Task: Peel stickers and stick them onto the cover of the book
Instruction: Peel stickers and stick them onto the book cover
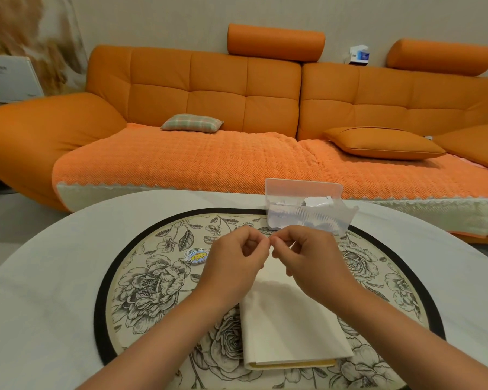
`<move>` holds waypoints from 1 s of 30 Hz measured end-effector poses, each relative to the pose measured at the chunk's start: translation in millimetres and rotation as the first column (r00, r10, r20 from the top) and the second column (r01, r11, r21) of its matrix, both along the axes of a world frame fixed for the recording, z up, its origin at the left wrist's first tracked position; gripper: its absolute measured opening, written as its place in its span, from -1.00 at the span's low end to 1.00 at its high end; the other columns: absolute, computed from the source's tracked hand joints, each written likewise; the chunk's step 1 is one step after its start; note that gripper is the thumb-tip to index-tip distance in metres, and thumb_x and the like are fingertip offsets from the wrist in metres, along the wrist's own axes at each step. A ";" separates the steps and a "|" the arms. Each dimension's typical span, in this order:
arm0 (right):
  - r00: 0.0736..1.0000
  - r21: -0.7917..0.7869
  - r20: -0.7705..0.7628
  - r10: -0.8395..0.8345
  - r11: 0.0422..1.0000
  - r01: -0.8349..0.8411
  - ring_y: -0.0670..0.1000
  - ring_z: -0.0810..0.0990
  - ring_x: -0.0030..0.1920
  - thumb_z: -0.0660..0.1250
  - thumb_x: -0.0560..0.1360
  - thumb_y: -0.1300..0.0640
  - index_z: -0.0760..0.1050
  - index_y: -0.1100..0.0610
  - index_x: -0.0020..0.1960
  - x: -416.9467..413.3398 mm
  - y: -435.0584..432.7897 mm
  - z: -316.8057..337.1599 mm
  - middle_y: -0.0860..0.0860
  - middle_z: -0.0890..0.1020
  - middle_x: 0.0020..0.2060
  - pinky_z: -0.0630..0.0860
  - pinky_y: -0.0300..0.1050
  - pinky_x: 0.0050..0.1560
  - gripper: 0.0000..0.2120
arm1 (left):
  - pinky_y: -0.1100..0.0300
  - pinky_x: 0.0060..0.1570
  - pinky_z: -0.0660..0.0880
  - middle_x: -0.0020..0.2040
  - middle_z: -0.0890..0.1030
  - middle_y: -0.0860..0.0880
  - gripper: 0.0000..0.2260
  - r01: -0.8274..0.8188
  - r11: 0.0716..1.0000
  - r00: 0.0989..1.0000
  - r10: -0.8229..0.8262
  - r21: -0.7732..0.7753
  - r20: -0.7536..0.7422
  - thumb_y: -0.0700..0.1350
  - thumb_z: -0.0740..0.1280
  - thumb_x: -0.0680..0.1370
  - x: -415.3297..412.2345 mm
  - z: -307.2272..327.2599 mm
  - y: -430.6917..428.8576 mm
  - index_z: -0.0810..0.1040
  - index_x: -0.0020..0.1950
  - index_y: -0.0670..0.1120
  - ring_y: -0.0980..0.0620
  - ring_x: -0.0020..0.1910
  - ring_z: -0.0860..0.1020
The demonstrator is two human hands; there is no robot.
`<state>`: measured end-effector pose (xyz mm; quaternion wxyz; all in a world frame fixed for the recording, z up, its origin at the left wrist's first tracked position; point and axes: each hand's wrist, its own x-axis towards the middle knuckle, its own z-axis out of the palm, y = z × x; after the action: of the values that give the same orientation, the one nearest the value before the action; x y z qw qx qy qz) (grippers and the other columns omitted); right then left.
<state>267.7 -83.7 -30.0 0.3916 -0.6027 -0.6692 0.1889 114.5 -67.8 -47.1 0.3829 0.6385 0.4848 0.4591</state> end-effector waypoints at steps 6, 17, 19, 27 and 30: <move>0.913 -0.191 -0.408 0.019 0.976 -0.106 0.01 0.58 -0.40 0.39 0.54 0.16 0.68 0.12 -0.17 -5.9 -1.1 10.8 -0.02 0.69 -0.27 0.45 -0.12 -0.47 -0.86 | 0.24 -0.25 0.44 -0.29 0.59 0.16 -0.83 0.104 0.994 0.995 -0.103 0.024 -0.011 -0.08 0.32 0.61 -5.2 -3.7 7.6 0.54 -0.19 0.05 0.15 -0.26 0.52; 0.842 -0.278 -0.535 -0.069 0.956 -0.098 0.00 0.58 -0.38 0.39 0.57 0.13 0.68 0.19 -0.07 -11.0 2.6 14.0 -0.02 0.69 -0.27 0.47 -0.14 -0.44 -0.85 | 0.10 -0.26 0.62 -0.14 0.71 0.03 -0.94 0.157 0.987 0.978 -0.153 -0.019 0.145 -0.15 0.36 0.59 -15.7 6.3 11.5 0.63 -0.04 -0.05 -0.01 -0.10 0.66; 0.838 -0.279 -0.538 -0.090 0.957 -0.077 -0.02 0.57 -0.38 0.40 0.56 0.13 0.69 0.18 -0.08 -11.5 4.0 12.4 -0.02 0.67 -0.30 0.47 -0.15 -0.43 -0.86 | 0.11 -0.30 0.62 -0.15 0.71 0.01 -0.96 0.146 0.989 0.978 -0.138 -0.037 0.159 -0.10 0.41 0.56 -16.5 6.5 11.4 0.65 -0.05 -0.04 0.00 -0.10 0.66; 0.822 -0.290 -0.561 -0.098 0.953 -0.084 -0.03 0.53 -0.43 0.39 0.57 0.14 0.67 0.22 -0.11 -16.7 9.7 9.1 0.03 0.61 -0.27 0.44 -0.15 -0.45 -0.83 | 0.20 -0.38 0.55 -0.21 0.70 -0.03 -0.91 0.105 0.993 0.993 -0.102 -0.050 0.061 -0.03 0.45 0.54 -20.5 6.4 18.3 0.67 -0.14 -0.01 0.05 -0.21 0.67; 0.838 -0.297 -0.534 -0.111 0.953 -0.063 -0.04 0.53 -0.44 0.37 0.59 0.13 0.64 0.27 -0.05 -18.5 14.9 8.9 0.03 0.60 -0.26 0.45 -0.15 -0.46 -0.80 | 0.18 -0.34 0.52 -0.27 0.67 -0.01 -0.89 0.080 0.996 0.997 -0.080 -0.044 0.003 -0.02 0.42 0.55 -22.1 6.3 23.1 0.63 -0.15 0.00 0.13 -0.29 0.63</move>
<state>249.2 -68.8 -21.1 0.4708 -0.5851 -0.4854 0.4476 92.4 -44.7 -40.9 0.4152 0.6484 0.4688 0.4329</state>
